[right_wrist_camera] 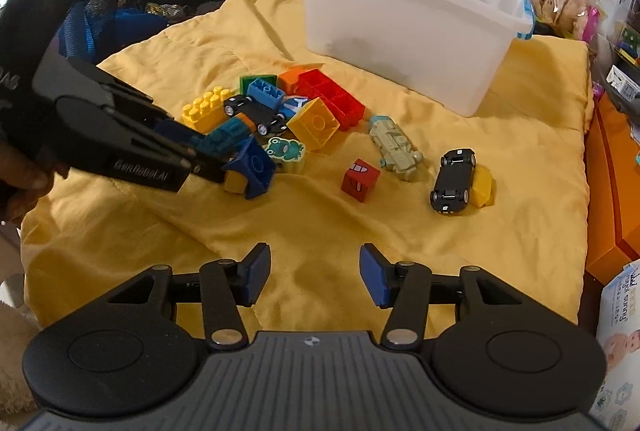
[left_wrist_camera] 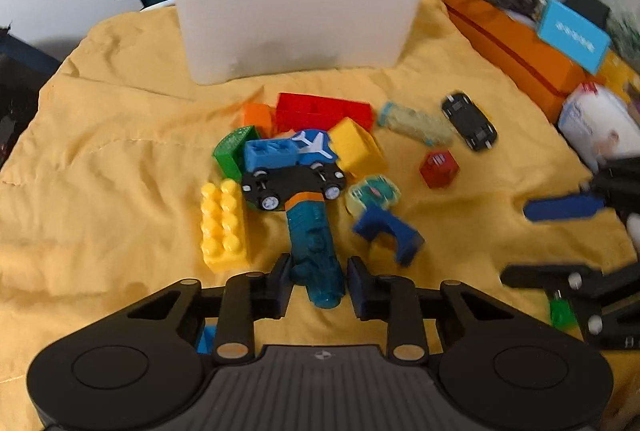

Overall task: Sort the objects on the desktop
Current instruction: 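Grasp the sage-green toy tank with the right tool while the left grasps a teal toy figure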

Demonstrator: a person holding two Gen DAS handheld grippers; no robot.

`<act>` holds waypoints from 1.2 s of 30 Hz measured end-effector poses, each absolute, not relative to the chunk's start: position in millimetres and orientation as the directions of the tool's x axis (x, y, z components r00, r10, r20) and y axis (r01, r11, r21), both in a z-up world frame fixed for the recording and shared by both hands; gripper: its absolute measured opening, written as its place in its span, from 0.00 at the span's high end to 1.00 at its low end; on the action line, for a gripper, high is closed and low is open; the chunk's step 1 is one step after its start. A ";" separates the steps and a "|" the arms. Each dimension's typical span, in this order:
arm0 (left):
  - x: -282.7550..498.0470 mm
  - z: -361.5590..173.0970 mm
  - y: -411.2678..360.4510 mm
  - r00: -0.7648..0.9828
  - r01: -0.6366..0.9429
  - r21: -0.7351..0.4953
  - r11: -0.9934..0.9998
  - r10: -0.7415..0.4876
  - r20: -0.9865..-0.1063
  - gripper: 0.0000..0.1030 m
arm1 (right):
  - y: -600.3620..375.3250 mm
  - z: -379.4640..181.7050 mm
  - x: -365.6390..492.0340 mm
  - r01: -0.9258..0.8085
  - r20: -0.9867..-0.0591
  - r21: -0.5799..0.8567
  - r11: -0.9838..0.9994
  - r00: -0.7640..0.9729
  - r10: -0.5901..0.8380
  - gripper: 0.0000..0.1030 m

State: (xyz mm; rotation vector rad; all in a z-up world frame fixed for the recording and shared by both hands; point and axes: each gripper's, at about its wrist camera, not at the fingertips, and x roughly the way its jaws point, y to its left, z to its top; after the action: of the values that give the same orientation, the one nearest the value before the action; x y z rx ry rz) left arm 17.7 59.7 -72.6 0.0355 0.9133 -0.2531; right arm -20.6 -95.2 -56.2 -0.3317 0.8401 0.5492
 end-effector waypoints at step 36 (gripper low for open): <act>-14.2 -70.1 63.2 0.518 0.251 -0.189 0.949 -0.296 -0.802 0.76 | -120.8 -49.0 30.5 -0.491 -0.773 0.004 0.871 0.552 0.314 0.73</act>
State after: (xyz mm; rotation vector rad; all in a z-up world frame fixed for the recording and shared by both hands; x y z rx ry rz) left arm -14.2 63.2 -70.1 -0.0511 0.9723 -0.3285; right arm 30.5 -120.8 -49.0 -0.2227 0.8640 0.4806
